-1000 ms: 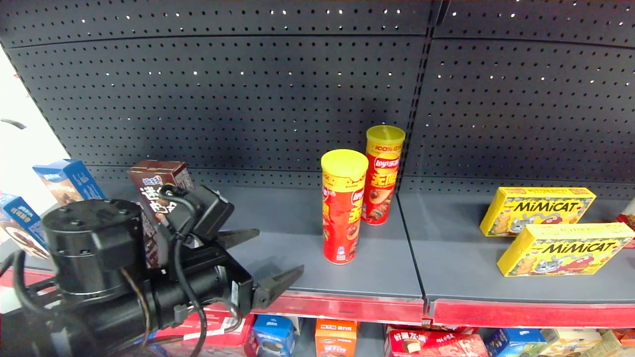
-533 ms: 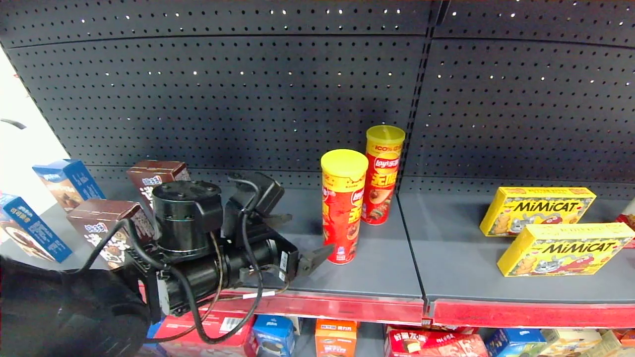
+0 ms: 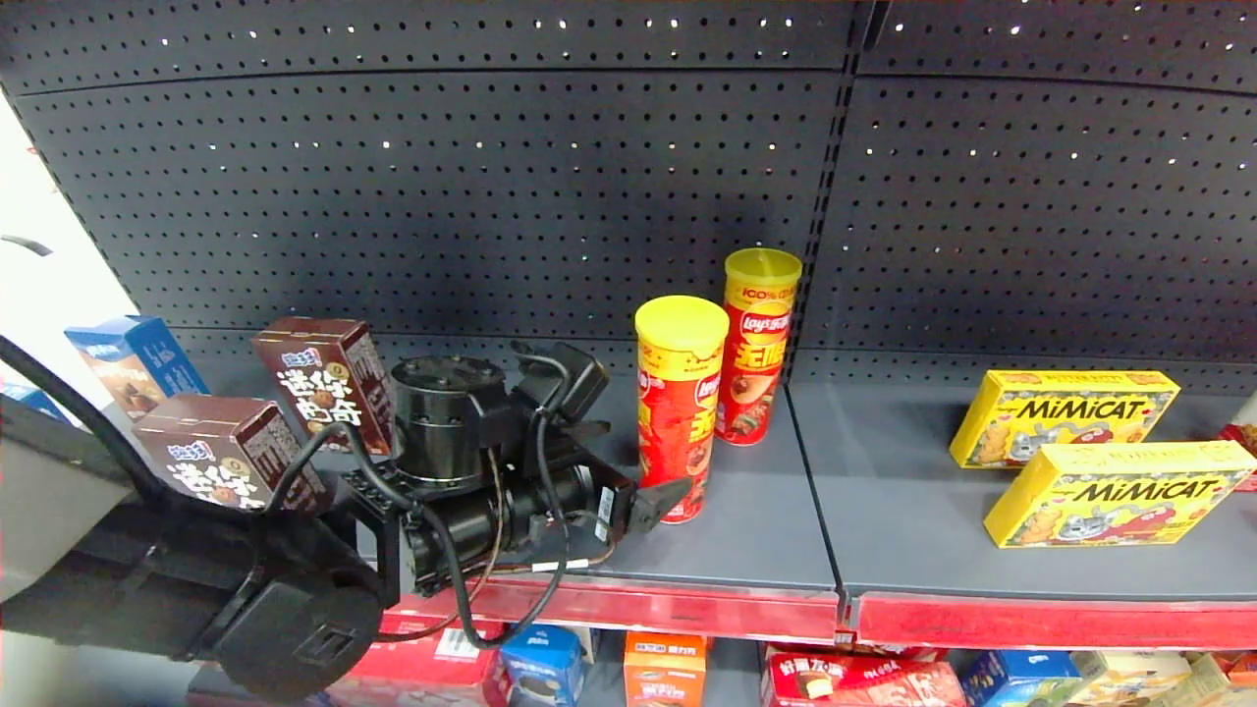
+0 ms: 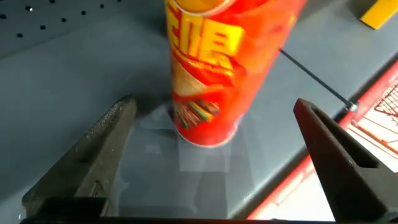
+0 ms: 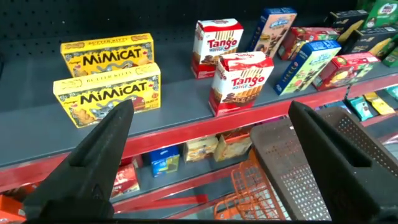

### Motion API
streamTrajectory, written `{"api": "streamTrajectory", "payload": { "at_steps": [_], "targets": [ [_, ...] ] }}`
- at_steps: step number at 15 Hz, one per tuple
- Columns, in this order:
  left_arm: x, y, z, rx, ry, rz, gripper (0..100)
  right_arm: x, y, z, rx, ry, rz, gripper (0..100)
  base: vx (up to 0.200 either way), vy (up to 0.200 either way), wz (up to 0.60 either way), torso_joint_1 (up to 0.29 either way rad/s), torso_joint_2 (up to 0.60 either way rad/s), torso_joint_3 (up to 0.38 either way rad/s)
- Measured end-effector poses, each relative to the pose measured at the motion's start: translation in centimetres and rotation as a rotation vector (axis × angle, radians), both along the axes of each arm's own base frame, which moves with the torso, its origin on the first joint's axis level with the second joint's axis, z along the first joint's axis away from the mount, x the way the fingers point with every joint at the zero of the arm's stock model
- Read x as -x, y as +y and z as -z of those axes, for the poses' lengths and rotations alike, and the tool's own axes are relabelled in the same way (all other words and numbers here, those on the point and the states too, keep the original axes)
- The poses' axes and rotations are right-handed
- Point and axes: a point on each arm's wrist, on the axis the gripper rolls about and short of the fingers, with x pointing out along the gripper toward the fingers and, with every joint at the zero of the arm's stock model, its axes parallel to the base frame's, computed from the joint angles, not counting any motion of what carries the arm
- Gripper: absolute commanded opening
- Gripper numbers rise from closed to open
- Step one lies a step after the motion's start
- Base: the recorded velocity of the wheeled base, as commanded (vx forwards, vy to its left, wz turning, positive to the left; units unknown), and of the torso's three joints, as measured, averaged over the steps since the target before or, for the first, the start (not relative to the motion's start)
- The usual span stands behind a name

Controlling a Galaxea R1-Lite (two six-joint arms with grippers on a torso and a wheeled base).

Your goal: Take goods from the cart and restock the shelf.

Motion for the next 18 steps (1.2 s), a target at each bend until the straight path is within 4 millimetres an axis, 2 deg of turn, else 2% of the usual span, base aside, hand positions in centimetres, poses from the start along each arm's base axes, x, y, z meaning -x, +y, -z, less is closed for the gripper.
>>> {"api": "streamTrajectory", "payload": {
  "at_steps": [14,18],
  "targets": [
    [-4.1,-2.0,0.2,0.037,-0.051,-0.027,100,0.5,0.0,0.6,0.002,0.034,0.000,100,0.000,0.000,0.00,0.000,0.00,0.000],
    [-4.3,-2.7,0.8,0.032,-0.044,-0.016,100,0.7,0.0,0.9,0.003,0.049,-0.001,100,0.000,0.000,0.00,0.000,0.00,0.000]
  ]
}}
